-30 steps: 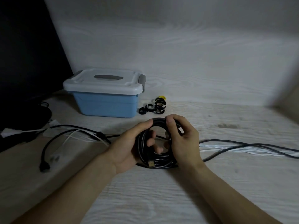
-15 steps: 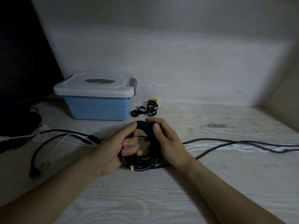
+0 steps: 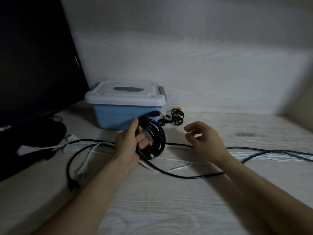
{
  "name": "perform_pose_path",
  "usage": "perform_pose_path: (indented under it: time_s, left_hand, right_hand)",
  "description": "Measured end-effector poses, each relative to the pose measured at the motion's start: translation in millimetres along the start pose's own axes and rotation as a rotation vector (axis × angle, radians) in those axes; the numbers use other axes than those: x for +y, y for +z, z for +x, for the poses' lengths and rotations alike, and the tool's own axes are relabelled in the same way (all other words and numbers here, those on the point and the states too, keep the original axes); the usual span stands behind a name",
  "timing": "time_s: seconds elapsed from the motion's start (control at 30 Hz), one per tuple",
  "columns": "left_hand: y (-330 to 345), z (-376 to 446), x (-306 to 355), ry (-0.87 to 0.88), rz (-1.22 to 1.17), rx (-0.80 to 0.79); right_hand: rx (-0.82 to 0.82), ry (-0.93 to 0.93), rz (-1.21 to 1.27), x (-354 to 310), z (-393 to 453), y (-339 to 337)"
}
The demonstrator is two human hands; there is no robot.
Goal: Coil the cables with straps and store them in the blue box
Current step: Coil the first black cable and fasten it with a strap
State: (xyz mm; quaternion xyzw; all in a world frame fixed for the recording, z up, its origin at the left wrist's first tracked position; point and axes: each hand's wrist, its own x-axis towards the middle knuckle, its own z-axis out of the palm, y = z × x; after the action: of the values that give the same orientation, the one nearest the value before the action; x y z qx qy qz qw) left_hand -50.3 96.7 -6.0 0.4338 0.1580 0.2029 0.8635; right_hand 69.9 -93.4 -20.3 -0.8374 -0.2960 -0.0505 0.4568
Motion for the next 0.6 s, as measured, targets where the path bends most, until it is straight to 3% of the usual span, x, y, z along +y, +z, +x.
perform_pose_path:
  time_s: [0.1,0.23,0.4,0.6]
  left_hand:
    - [-7.1,8.8,2.8,0.015,-0.090,0.060]
    - [-10.4,11.6,2.6,0.027,-0.108,0.066]
    - [-10.6,12.0,0.8,0.046,-0.090,0.069]
    - [-10.0,11.0,2.2,0.059,-0.073,0.070]
  right_hand:
    - [-0.133,-0.009,-0.216,-3.6,19.6,10.1]
    - [-0.082,-0.013,-0.394,-7.8,64.4,19.4]
    - [-0.082,0.233,-0.372,9.5,102.9,30.7]
    - [0.071,0.203,-0.259,20.6,98.5,33.9]
